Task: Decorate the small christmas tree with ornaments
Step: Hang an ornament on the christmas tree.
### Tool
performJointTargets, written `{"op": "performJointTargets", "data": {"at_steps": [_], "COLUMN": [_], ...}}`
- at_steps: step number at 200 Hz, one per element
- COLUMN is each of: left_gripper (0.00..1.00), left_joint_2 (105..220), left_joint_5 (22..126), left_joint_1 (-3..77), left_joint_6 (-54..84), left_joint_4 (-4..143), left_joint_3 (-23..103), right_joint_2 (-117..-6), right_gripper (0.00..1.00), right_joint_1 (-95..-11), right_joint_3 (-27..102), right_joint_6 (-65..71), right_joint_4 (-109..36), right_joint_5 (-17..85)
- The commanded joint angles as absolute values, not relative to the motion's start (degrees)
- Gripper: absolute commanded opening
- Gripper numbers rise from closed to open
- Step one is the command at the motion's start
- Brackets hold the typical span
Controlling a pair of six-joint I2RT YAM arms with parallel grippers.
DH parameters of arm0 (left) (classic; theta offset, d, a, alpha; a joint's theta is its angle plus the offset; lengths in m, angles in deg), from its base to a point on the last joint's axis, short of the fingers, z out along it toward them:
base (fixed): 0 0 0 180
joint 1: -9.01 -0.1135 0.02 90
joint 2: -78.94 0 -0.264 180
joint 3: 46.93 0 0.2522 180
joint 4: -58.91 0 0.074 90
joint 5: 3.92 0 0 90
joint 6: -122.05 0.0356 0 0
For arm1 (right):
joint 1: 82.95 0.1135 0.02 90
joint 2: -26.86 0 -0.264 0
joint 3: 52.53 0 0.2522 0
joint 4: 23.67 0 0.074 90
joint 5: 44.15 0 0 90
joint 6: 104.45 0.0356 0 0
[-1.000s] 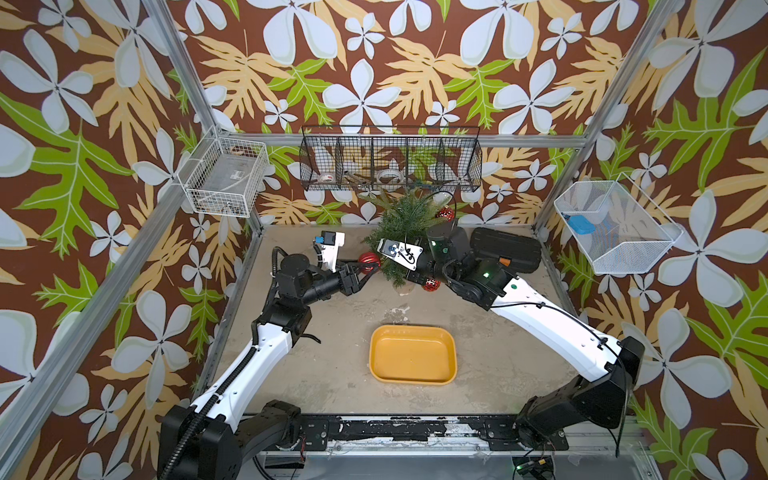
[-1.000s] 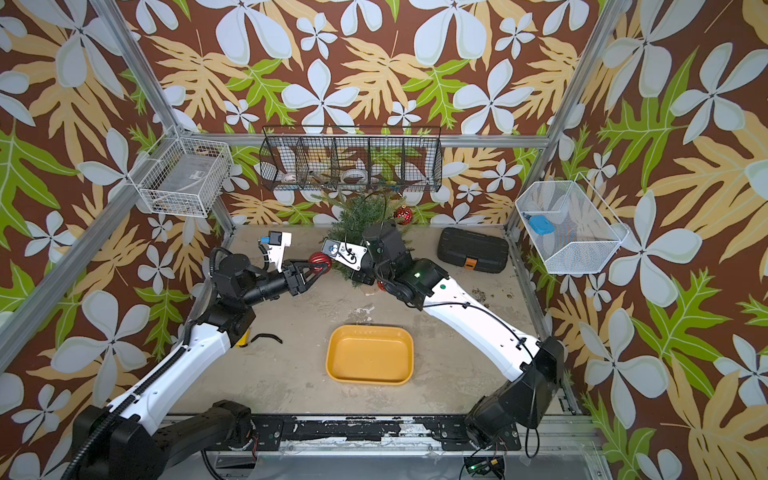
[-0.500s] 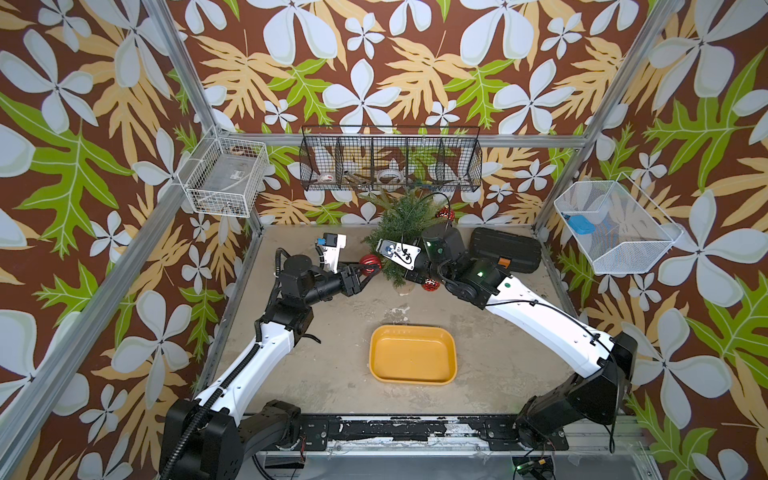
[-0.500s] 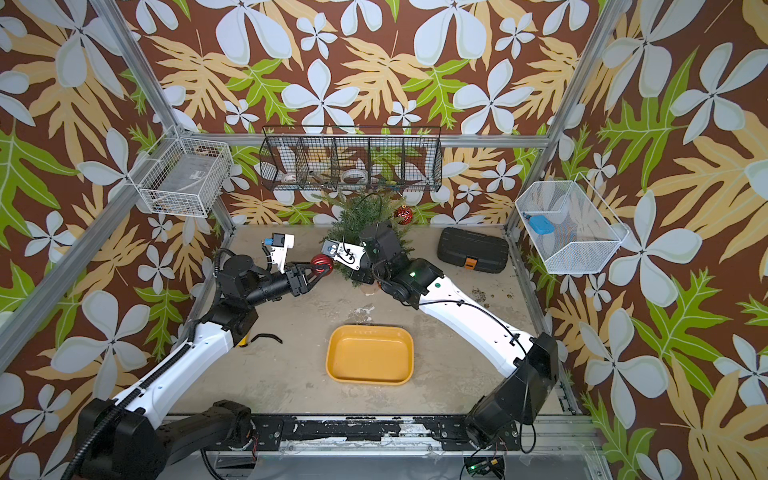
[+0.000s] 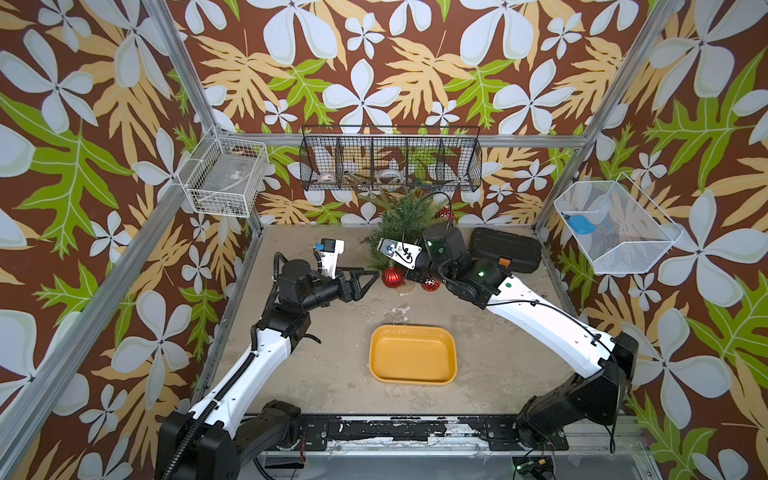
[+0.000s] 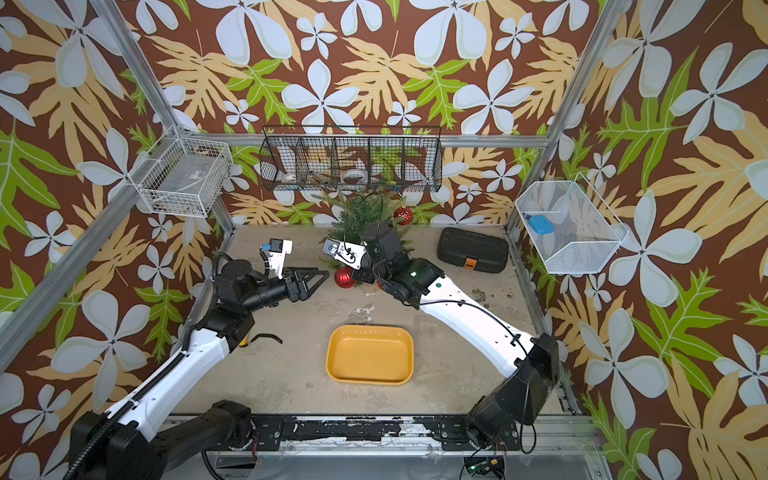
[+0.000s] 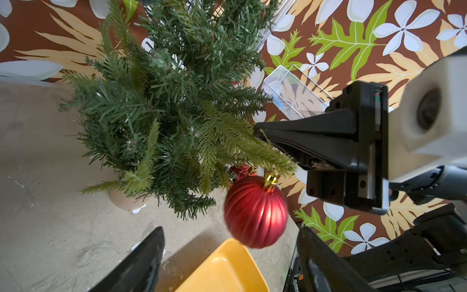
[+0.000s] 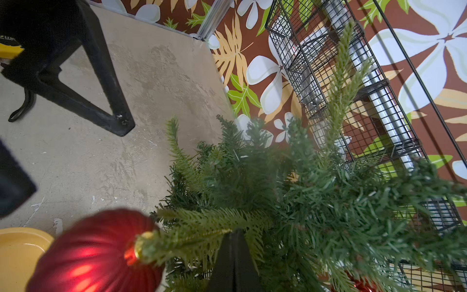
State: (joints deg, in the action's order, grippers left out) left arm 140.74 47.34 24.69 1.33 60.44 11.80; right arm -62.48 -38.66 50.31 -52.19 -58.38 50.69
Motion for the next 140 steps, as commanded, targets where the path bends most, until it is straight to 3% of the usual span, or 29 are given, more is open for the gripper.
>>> {"op": "performJointTargets", "data": {"at_steps": [1,51,101,140], "left_gripper": [0.83,0.83,0.83,0.83], "left_joint_2": [139.95,138.51,138.01,137.7], "left_joint_5": [50.34,57.57,58.28,58.53], "left_joint_1": [24.64,24.61,24.59,24.64], "left_joint_6": [4.15,7.59,7.97,7.88], "left_joint_4": [64.13,69.82,70.45,70.6], "left_joint_3": [12.35,13.22,13.33,13.41], "right_joint_2": [-62.23,-62.35,-60.54,-58.95], "right_gripper": [0.02,0.08,0.4,0.42], "right_joint_1": [-38.61,-38.65,-38.61,-38.59], "right_joint_3": [50.0,49.82,49.23,48.8], "right_joint_6": [-52.25,-51.75,-50.94,-50.33], "right_joint_4": [-57.63,-57.3,-56.02,-55.8], "right_joint_5": [50.45,49.45,49.68,50.05]}}
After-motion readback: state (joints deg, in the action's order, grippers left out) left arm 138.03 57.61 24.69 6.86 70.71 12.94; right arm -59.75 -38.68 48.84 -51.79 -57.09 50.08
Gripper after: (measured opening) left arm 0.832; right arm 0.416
